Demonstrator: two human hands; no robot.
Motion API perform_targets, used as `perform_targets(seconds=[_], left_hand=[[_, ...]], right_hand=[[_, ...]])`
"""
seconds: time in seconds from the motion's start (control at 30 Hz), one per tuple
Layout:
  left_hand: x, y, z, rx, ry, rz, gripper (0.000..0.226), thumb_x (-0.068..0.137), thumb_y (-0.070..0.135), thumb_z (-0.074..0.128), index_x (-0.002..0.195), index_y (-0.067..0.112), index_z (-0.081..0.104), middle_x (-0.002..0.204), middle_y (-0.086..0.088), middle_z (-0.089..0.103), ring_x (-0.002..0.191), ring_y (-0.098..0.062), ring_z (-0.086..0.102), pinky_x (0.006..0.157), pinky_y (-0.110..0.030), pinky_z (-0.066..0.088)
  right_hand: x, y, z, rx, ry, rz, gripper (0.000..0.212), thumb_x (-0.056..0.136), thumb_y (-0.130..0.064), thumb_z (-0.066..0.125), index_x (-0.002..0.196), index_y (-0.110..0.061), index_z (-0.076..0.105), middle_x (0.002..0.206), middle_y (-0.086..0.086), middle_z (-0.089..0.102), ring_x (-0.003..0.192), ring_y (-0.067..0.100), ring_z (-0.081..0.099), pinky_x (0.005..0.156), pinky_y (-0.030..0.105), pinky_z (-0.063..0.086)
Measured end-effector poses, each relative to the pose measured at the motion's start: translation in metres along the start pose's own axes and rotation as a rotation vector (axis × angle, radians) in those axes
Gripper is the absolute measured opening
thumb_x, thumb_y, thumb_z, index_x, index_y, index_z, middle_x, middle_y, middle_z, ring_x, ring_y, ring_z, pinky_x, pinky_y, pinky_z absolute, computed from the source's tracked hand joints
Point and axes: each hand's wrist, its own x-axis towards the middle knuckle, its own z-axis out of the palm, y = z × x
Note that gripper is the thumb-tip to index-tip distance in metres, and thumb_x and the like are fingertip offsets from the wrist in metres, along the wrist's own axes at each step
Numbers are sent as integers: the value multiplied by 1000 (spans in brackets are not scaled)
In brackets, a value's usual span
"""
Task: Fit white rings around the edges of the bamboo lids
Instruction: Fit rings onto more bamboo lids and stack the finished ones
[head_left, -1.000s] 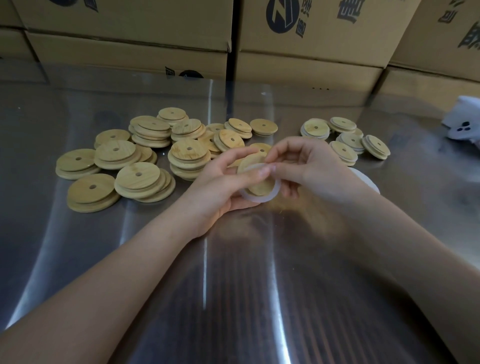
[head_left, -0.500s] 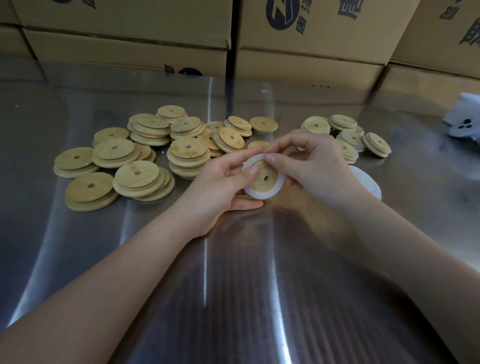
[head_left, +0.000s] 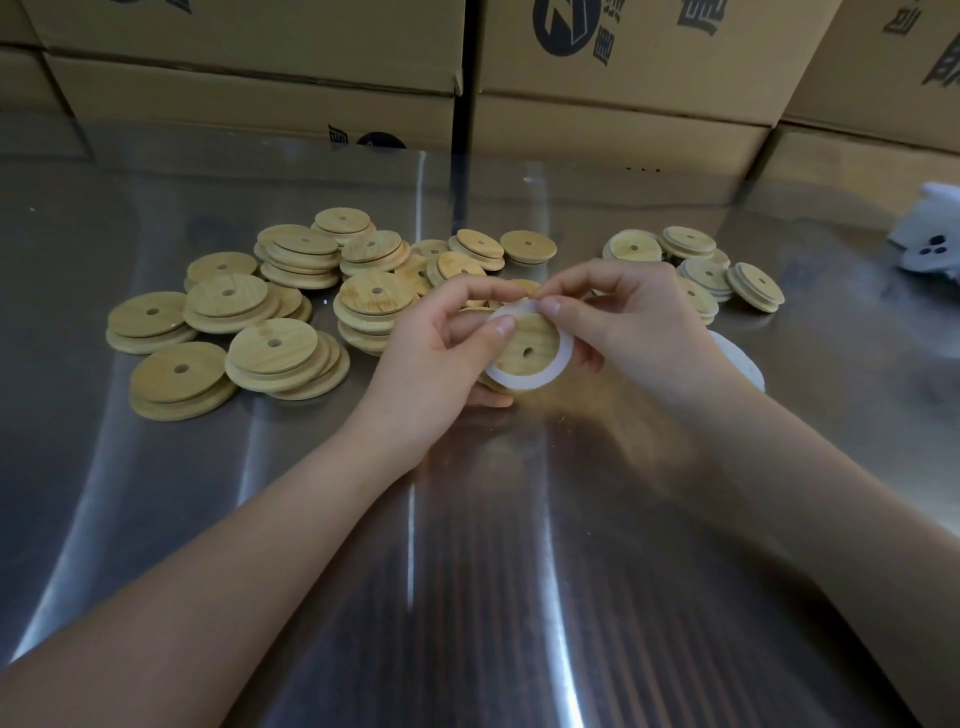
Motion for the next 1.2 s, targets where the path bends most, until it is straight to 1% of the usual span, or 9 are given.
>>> perform_targets(seconds=[0.17,0.33,0.47,0.53,0.67,0.83,0.97,1.03,1.2], left_hand=[[0,1,-1,29,46,15,20,97,10,58,105,24,68,95,5,76,90,-17,72,63,-45,62],[1,1,0,38,64,28,26,97,8,57,99,29,71,97,11,74,93,-15,71,63,-41,63],[2,1,-1,30,89,13,27,97,6,56,95,27,74,95,10,74,94,-16,71,64,-43,63],[2,1,-1,14,87,2,26,97,6,55,97,26,73,95,9,75,93,-16,72,65,-43,63],[2,2,-2,-32,74,-23,21,98,7,55,100,22,69,94,5,76,89,-16,73,63,-42,63],[2,2,-2,-39,54,-32,24,98,7,55,105,26,67,93,1,76,88,-17,74,62,-40,62],[1,3,-2,-24,57,-25,23,97,8,57,101,27,70,93,3,76,89,-16,73,64,-41,63],[1,4,-2,-22,68,-37,20,96,9,59,99,25,70,91,3,76,88,-17,73,64,-42,63],[1,6,-2,3,79,-58,9,95,13,61,90,20,64,82,3,74,81,-15,72,65,-46,62]], right_hand=[[1,1,-1,13,-16,0,17,89,-7,67,81,-22,71,66,-7,66,50,11,58,48,25,49],[2,1,-2,-28,-19,-50,22,90,-6,66,82,-26,69,69,-8,67,56,7,60,52,26,52],[2,3,-2,-16,-32,-65,20,90,-6,66,84,-25,70,81,2,72,72,18,68,62,32,60],[2,4,-3,24,-41,-63,19,90,-5,66,84,-23,71,83,4,73,75,20,70,64,31,60],[3,5,-4,85,-55,-56,21,89,-3,66,84,-23,70,80,-2,71,74,13,69,63,26,57],[4,7,-6,95,-87,-48,23,89,-4,66,83,-26,70,80,-4,72,76,14,69,65,28,58],[4,6,-8,126,-105,-29,20,89,-1,65,84,-20,70,77,-4,72,74,14,69,65,26,57],[3,5,-7,124,-104,-25,20,89,-1,65,84,-20,70,78,-4,71,74,14,69,66,28,58],[0,4,-3,108,-110,-41,18,88,0,66,85,-17,69,80,-1,70,74,14,67,67,28,59]])
